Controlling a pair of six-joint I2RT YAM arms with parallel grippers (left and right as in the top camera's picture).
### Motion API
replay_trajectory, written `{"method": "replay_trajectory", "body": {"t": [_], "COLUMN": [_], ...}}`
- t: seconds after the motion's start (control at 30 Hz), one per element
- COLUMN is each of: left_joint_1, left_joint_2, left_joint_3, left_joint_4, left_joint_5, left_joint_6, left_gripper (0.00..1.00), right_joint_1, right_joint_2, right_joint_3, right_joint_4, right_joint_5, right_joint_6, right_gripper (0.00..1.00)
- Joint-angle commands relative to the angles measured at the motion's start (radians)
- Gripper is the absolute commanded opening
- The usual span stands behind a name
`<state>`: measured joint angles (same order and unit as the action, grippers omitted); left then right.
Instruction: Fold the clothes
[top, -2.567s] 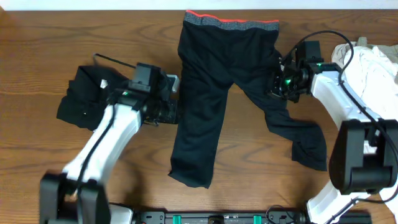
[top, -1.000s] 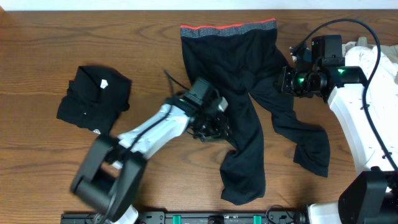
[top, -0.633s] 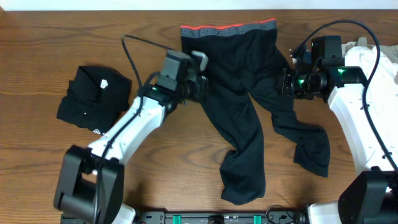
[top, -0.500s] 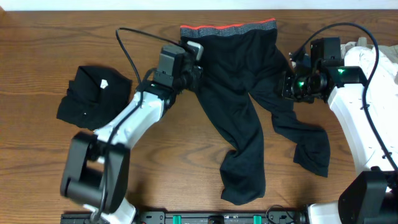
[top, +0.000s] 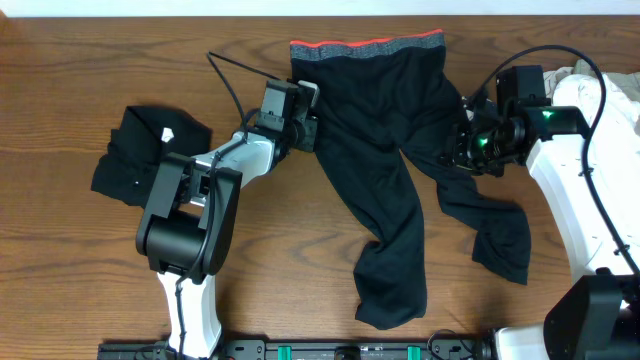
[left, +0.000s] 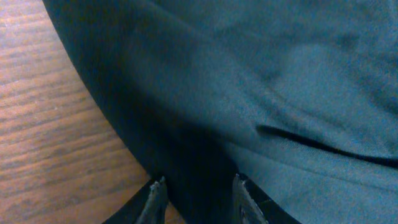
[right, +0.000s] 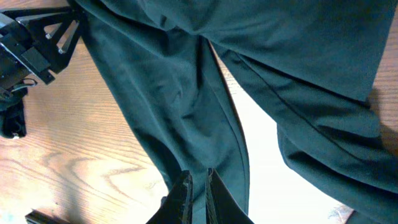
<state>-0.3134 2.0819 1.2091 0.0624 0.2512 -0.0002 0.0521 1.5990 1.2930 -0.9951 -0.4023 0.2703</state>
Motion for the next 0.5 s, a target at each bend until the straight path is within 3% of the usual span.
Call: {"method": "replay_trajectory", "body": {"t": [0.0,0.23,0.37,0.47], "left_joint_1": [0.008,0.056,0.109,0.138], "left_joint_2": [0.040,0.041,0.035,0.010], "left_joint_3": [0.019,0.021,0.021,0.021], "left_joint_4": [-0.080,-0.404,-0.540,-0.536], "left_joint_5": [-0.076,-0.377,-0.375,-0.261], "left_joint_6": [-0.001,-0.122,-0.209,-0.164], "left_gripper": [0.33,0.18,0.14,0.14], "right_joint_1": [0.017,0.023,0.023,0.023], "right_joint_2": [-0.006,-0.006,-0.006,-0.006], "right_joint_3": [0.011,0.011,0.011,0.010], "right_joint_4": [0.000,0.002,0.003,0.005], "right_joint_5": [-0.014,-0.013,0.011,0.014], "right_joint_6": [0.022,0.032,0.032,0.032], "right_gripper": [0.08,0.08,0.08,0.08]}}
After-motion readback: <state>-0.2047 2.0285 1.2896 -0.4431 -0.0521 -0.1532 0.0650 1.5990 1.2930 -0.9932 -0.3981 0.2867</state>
